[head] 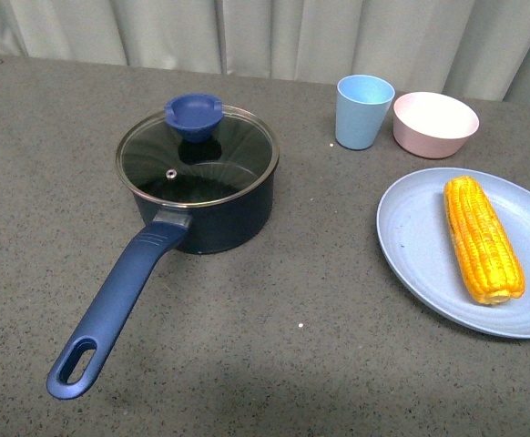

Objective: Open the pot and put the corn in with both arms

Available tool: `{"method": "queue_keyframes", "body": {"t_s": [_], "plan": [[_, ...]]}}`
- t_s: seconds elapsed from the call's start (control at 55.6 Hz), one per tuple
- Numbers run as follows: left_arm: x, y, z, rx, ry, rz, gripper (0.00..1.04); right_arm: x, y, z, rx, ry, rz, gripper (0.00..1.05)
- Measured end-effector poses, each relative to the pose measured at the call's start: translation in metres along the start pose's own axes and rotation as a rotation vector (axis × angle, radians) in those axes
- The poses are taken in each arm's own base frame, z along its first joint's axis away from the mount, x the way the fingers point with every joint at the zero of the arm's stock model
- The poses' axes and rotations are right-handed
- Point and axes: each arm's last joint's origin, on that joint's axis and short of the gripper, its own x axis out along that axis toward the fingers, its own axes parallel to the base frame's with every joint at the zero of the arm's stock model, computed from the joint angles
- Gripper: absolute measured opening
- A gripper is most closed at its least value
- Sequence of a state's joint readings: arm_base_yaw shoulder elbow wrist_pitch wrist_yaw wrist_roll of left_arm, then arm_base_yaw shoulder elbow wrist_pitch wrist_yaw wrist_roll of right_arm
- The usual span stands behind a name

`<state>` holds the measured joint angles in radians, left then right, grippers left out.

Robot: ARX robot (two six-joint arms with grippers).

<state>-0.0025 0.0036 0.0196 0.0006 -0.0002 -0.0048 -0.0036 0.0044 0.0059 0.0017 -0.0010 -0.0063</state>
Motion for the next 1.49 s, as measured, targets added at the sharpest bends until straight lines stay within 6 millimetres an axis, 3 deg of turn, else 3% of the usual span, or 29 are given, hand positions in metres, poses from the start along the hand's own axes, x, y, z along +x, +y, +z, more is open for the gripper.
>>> {"method": "queue_keyframes", "body": {"t_s": [1.493], "plan": [[0.0000, 0.0000, 0.0000, 0.000, 0.000, 0.000, 0.98, 0.0000, 0.0000, 0.0000, 0.000, 0.000, 0.000, 0.96]]}}
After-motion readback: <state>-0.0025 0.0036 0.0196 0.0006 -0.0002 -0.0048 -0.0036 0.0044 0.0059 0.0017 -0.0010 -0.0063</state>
